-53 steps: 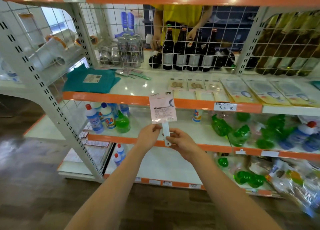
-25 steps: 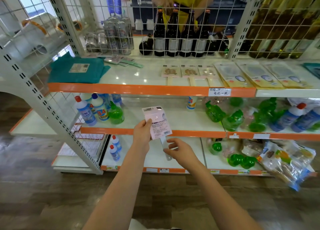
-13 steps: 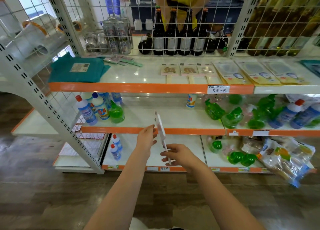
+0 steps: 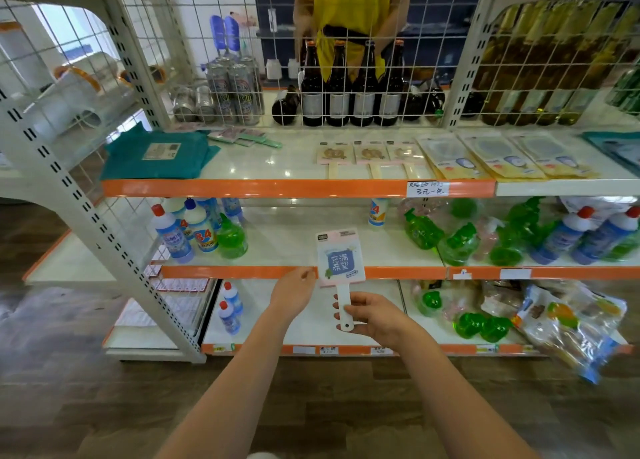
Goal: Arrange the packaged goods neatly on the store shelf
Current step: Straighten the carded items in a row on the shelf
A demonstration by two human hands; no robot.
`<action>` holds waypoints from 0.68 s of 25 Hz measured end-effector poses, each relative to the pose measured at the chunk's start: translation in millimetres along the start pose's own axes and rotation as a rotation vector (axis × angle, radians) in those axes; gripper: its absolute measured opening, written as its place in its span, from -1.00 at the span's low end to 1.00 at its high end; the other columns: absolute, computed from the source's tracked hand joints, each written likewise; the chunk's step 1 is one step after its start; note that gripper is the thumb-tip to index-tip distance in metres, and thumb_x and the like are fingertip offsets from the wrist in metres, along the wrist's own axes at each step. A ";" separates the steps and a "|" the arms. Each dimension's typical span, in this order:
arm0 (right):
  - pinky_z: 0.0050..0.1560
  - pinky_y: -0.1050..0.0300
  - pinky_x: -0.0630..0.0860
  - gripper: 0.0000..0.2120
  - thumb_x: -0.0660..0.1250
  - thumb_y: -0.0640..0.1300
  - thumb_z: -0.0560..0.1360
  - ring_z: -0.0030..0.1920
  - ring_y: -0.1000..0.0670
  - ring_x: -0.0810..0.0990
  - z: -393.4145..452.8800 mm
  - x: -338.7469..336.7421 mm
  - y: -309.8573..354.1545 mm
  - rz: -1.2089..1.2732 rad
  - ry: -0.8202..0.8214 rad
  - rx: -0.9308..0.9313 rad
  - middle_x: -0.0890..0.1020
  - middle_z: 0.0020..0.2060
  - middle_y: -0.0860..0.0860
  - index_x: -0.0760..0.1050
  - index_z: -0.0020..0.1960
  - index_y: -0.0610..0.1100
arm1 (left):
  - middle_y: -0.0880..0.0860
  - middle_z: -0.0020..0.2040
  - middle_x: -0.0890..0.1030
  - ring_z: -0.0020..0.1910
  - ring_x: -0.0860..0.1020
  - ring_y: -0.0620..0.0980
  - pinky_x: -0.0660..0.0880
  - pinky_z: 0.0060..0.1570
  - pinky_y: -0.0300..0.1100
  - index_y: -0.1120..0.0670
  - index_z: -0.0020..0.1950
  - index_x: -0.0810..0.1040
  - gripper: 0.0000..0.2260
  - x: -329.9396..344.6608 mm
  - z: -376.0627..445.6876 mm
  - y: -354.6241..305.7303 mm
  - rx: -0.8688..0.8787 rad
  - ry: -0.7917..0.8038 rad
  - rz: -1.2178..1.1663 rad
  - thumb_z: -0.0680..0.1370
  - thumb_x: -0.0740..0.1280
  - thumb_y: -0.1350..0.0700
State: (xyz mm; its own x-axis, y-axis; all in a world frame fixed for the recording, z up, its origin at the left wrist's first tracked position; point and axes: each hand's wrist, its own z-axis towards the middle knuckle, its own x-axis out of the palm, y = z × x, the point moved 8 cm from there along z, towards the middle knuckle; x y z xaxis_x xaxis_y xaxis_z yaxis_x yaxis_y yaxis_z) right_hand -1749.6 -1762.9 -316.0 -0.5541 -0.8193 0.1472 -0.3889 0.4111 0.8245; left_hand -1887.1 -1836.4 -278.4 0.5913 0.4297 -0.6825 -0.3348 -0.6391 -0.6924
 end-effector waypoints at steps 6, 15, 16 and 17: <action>-0.05 0.06 0.60 -0.73 0.16 -0.39 0.57 -0.04 -0.04 0.60 -0.5 -16.3 19.6 -0.009 -0.003 -0.015 0.60 -0.04 -0.10 0.43 0.25 -0.30 | 0.08 0.27 0.54 0.23 0.48 0.06 0.36 0.16 -0.18 0.12 0.28 0.50 -0.69 -4.6 16.5 -21.5 0.094 0.025 0.191 0.64 0.08 0.10; -0.10 0.10 0.58 -0.75 0.16 -0.40 0.56 -0.12 0.00 0.60 19.0 -24.5 110.5 0.010 -0.011 -0.144 0.61 -0.11 -0.06 0.46 0.20 -0.29 | 0.13 0.29 0.52 0.26 0.47 0.10 0.37 0.21 -0.13 0.15 0.30 0.49 -0.67 -54.8 55.5 -81.7 0.213 -0.068 0.279 0.65 0.07 0.07; -0.08 0.09 0.57 -0.78 0.15 -0.41 0.56 -0.12 0.00 0.60 22.2 -23.3 120.6 0.015 -0.009 -0.158 0.61 -0.11 -0.06 0.48 0.15 -0.27 | 0.12 0.29 0.52 0.26 0.47 0.10 0.37 0.21 -0.12 0.15 0.29 0.50 -0.67 -60.4 62.9 -88.0 0.223 -0.067 0.289 0.65 0.07 0.08; -0.06 0.08 0.57 -0.80 0.15 -0.41 0.56 -0.12 0.00 0.60 25.7 -22.1 129.5 0.015 -0.008 -0.166 0.61 -0.11 -0.06 0.49 0.10 -0.26 | 0.12 0.29 0.53 0.26 0.47 0.10 0.38 0.21 -0.11 0.14 0.29 0.51 -0.67 -65.4 69.3 -94.0 0.237 -0.068 0.296 0.65 0.07 0.08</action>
State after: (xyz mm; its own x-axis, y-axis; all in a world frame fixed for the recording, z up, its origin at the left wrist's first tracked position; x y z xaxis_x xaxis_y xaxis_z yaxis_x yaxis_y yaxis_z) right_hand -1806.6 -1681.2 -226.6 -0.5649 -0.8101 0.1568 -0.2535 0.3513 0.9013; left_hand -1945.1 -1760.2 -184.9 0.3963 0.2946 -0.8696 -0.6491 -0.5799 -0.4923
